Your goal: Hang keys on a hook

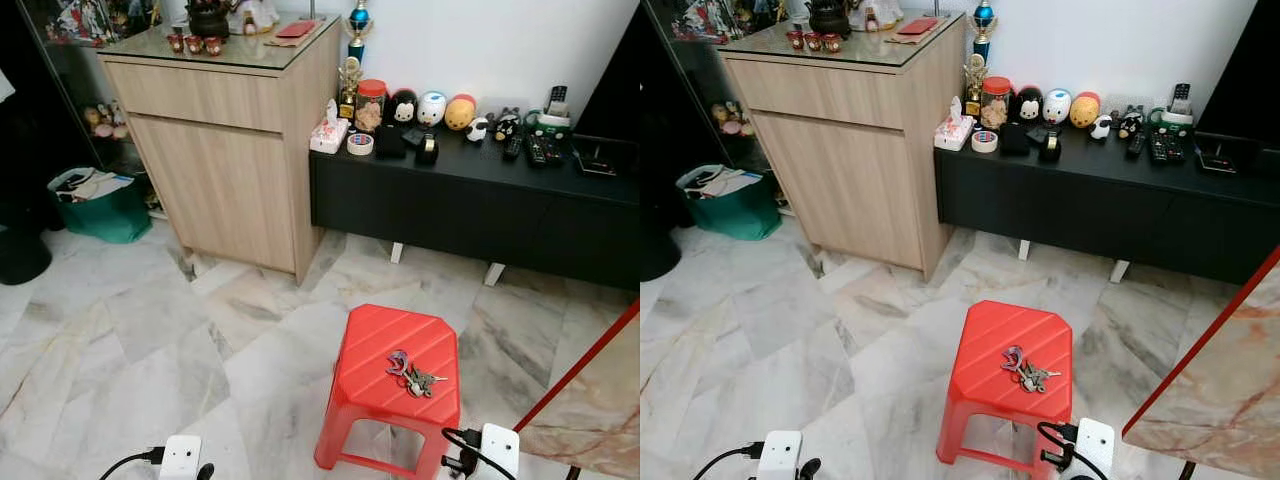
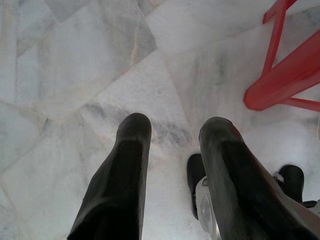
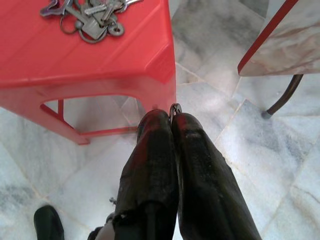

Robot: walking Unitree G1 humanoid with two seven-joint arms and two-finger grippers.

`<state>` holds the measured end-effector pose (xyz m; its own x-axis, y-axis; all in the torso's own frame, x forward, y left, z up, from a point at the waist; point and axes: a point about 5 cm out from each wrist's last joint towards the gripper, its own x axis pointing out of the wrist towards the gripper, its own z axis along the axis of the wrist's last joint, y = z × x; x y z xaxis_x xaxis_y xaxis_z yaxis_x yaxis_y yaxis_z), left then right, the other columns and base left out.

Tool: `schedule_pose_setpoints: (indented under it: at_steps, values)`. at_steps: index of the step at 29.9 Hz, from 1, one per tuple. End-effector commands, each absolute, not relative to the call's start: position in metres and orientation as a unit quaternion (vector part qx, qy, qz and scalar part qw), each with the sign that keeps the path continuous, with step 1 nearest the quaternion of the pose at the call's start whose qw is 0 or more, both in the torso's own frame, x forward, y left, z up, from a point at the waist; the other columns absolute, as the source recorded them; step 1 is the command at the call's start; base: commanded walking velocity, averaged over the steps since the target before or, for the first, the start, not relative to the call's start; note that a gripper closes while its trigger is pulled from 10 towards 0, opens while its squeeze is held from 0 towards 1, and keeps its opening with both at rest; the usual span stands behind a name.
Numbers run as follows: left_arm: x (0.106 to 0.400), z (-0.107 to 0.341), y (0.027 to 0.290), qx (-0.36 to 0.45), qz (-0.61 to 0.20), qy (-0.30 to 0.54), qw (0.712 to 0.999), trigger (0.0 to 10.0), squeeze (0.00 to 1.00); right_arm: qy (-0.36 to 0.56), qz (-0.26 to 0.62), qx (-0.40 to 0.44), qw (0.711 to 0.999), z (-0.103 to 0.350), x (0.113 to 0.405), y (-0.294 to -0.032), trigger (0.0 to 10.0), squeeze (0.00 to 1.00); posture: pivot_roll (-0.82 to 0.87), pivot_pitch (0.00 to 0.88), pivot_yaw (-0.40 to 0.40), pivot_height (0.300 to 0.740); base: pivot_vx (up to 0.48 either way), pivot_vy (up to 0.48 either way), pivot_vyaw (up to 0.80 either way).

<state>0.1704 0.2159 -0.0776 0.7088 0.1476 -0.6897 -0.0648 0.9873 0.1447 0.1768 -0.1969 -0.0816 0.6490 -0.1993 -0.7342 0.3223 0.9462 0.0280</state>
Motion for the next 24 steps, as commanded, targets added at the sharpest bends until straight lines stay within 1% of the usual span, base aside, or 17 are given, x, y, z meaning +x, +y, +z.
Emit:
schedule_pose_setpoints:
  at_steps: [1, 6, 24]
  values:
    - [0.1684, -0.0786, 0.2167, 0.057, 0.057, 0.381, 0.921, 10.0, 0.00, 0.386, -0.150, 0.082, 0.907, -0.0800, 0.1795, -0.1972, 10.0, 0.00, 0.01, 0.009, -0.020, 0.740, 0.000, 0.000, 0.00]
    - [0.1683, -0.0787, 0.2155, 0.059, 0.054, 0.381, 0.921, 10.0, 0.00, 0.380, -0.154, 0.081, 0.908, -0.0791, 0.1804, -0.1974, 10.0, 0.00, 0.00, 0.007, -0.019, 0.740, 0.000, 0.000, 0.00]
    - [0.1698, -0.0781, 0.2135, 0.061, 0.049, 0.377, 0.923, 10.0, 0.00, 0.404, -0.152, 0.090, 0.898, -0.0833, 0.1741, -0.2020, 10.0, 0.00, 0.00, 0.000, -0.017, 0.740, 0.000, -0.293, 0.00]
